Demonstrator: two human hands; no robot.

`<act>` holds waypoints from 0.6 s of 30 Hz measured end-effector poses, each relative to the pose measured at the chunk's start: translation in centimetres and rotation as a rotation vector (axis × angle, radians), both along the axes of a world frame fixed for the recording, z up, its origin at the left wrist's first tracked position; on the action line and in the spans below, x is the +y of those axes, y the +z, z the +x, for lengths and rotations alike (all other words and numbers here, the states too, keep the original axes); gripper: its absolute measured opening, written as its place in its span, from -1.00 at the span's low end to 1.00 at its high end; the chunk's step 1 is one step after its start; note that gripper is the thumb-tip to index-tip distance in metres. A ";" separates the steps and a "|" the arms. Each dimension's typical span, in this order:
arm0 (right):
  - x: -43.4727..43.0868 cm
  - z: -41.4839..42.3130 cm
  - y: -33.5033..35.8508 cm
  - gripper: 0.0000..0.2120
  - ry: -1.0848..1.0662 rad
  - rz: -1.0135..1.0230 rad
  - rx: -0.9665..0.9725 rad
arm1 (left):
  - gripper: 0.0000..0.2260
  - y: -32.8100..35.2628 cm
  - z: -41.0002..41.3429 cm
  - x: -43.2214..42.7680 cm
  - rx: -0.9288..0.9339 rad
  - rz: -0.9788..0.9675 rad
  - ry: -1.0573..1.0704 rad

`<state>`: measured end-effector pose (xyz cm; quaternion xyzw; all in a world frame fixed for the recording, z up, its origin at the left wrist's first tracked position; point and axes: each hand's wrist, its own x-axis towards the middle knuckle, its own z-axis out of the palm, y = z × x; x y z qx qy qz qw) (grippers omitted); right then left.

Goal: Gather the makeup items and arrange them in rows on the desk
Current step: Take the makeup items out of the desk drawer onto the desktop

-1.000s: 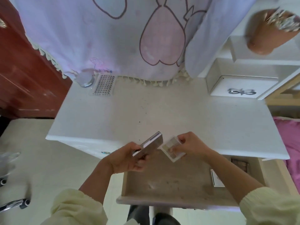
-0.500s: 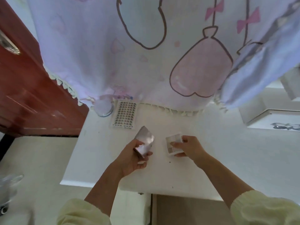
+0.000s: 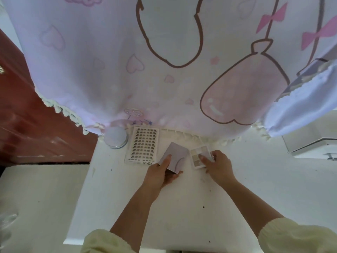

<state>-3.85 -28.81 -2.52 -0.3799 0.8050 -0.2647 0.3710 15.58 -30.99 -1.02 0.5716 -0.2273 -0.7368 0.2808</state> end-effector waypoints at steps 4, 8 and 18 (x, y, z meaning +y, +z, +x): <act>-0.8 0.1 -0.2 -0.61 -0.114 -0.037 -0.096 | -0.82 -0.2 -1.4 -0.6 0.085 -0.002 0.109; -0.9 0.6 -0.3 -0.60 -0.140 -0.037 -0.059 | -0.83 -0.8 -2.5 -1.3 -0.096 -0.027 0.172; -2.1 0.9 0.4 -0.52 -0.020 0.070 0.101 | -0.73 -1.5 -3.0 -2.3 -0.401 -0.177 -0.075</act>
